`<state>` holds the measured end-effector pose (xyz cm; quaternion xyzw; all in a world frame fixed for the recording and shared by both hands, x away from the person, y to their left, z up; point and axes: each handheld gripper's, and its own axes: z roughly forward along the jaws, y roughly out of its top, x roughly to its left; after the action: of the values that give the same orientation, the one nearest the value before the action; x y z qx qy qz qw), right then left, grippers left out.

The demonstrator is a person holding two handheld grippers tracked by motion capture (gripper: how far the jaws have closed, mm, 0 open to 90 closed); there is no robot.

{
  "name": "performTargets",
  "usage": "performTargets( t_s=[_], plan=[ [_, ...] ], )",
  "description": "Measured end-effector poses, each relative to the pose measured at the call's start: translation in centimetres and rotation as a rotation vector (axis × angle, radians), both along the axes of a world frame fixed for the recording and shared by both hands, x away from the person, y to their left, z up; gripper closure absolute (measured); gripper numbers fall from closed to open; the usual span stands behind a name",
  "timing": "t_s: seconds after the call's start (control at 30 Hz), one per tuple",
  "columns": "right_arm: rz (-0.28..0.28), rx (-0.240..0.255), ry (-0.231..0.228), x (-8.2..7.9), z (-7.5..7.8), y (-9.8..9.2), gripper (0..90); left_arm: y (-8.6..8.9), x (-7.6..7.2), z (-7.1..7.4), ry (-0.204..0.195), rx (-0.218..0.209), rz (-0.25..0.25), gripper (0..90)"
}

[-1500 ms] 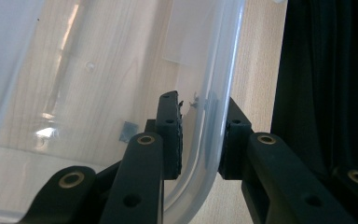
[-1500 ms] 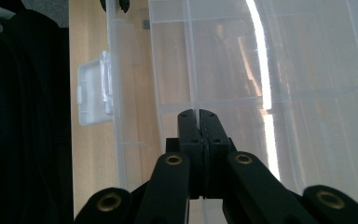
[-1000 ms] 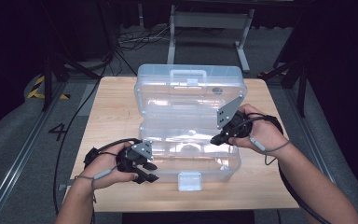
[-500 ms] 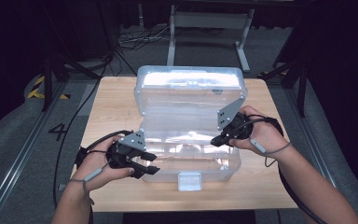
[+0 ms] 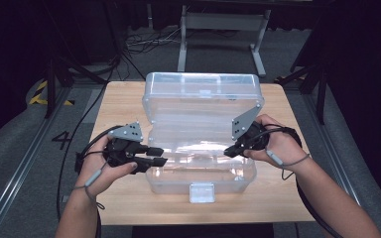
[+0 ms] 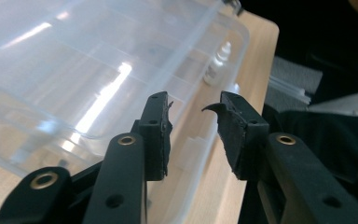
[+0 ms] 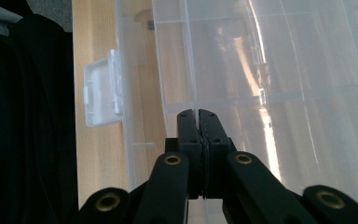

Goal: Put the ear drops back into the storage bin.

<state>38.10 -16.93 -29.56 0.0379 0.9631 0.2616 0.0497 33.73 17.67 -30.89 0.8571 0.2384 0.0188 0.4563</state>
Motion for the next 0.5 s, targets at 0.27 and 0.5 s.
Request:
performTargets(
  t_s=[0.27,0.5],
  plan=[
    [-0.006,0.003,-0.001,-0.3,-0.2,-0.1,89.4,1.1,0.7,0.5,-0.039,-0.110,0.088,64.7],
    [-0.015,0.016,-0.018,-0.6,-0.3,-0.2,89.2,1.4,0.6,1.3,-0.101,-0.152,0.159,66.9]
  ],
)
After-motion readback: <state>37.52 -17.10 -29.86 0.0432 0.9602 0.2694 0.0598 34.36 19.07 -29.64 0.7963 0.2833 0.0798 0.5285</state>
